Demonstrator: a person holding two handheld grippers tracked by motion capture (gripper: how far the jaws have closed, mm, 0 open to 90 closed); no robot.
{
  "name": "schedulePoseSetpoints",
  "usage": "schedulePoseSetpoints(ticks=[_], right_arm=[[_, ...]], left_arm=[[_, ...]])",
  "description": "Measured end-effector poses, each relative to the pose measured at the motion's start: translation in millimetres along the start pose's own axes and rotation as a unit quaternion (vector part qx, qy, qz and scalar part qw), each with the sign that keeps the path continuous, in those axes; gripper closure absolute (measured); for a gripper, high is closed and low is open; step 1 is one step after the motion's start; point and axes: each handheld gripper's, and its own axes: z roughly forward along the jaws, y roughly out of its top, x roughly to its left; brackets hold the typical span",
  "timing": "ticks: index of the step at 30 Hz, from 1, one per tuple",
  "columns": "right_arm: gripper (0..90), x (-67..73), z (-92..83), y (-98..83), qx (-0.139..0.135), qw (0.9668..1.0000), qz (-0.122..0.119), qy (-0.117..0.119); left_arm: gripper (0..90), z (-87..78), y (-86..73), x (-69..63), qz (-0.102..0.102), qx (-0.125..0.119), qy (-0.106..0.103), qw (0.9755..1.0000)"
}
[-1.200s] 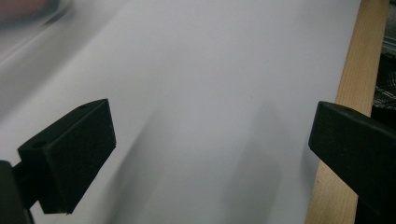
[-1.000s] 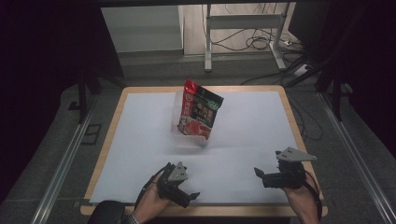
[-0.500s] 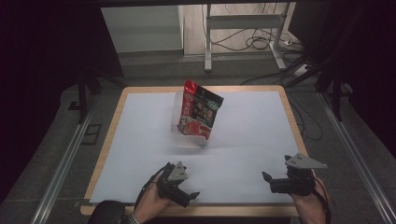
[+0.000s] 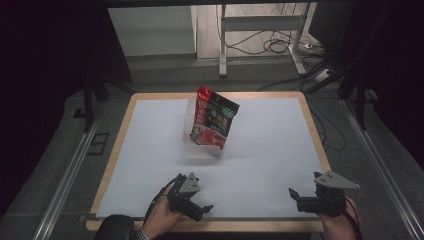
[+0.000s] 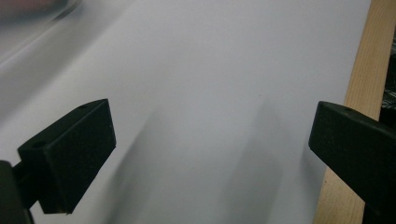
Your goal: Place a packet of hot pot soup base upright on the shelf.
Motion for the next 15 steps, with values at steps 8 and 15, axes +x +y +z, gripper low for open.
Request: schedulePoseSetpoints(ticks=[8,15], right_arm=[[1.1,-6.7,-5.1,-10.5,0.000,0.9998,0.009,-0.015],[1.1,-12.3,-9.7,-19.5,0.008,0.9995,0.019,-0.024]], left_arm=[[0.4,0.4,-0.2,0.3,-0.002,0.002,0.001,1.0000],[0.4,0.8,-0.5,0.3,-0.006,0.002,0.002,1.0000]])
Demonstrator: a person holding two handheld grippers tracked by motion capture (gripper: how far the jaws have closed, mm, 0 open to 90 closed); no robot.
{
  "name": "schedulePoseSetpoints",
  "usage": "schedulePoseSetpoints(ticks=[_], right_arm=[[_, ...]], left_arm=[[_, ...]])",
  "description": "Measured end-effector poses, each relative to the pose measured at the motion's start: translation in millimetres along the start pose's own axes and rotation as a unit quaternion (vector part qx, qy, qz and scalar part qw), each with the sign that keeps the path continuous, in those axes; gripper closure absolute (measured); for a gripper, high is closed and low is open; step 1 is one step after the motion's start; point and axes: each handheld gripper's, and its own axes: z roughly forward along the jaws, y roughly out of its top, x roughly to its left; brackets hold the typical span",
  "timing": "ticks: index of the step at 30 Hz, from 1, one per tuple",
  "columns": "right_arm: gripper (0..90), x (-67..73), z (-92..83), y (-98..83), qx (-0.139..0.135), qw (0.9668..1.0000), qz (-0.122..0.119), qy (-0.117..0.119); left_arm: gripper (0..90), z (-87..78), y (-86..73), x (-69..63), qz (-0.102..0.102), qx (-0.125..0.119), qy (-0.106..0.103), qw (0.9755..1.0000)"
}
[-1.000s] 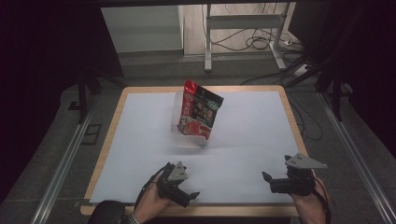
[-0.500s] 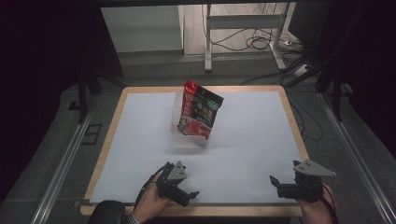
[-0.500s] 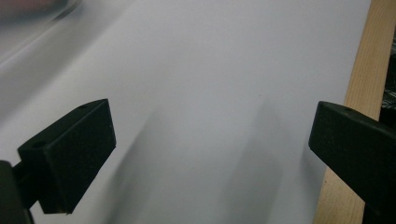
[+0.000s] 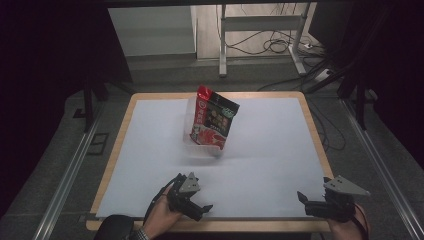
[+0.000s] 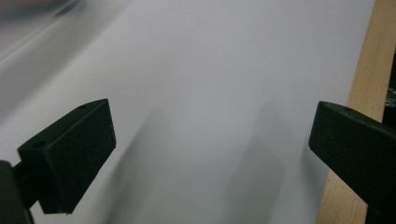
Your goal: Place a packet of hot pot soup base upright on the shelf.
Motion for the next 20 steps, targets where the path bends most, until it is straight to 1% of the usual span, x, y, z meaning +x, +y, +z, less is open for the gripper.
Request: schedulePoseSetpoints(ticks=[11,13,16,20], right_arm=[[1.0,-9.9,-0.9,-14.9,0.025,0.9992,0.032,-0.001],[1.0,-11.4,-0.1,-16.0,0.029,0.9988,0.038,-0.002],[1.0,-12.1,1.8,-17.4,0.038,0.9985,0.041,-0.001],[1.1,-12.5,2.9,-17.8,0.042,0.9985,0.036,-0.003]], left_arm=[[0.4,1.3,-0.6,0.2,0.001,0.005,0.001,1.0000],[0.4,1.1,-0.6,0.7,0.004,0.009,0.001,0.9999],[0.4,1.3,-0.7,1.0,0.004,0.009,0.001,0.9999],[0.4,1.7,-0.2,1.5,0.004,0.009,0.001,1.0000]])
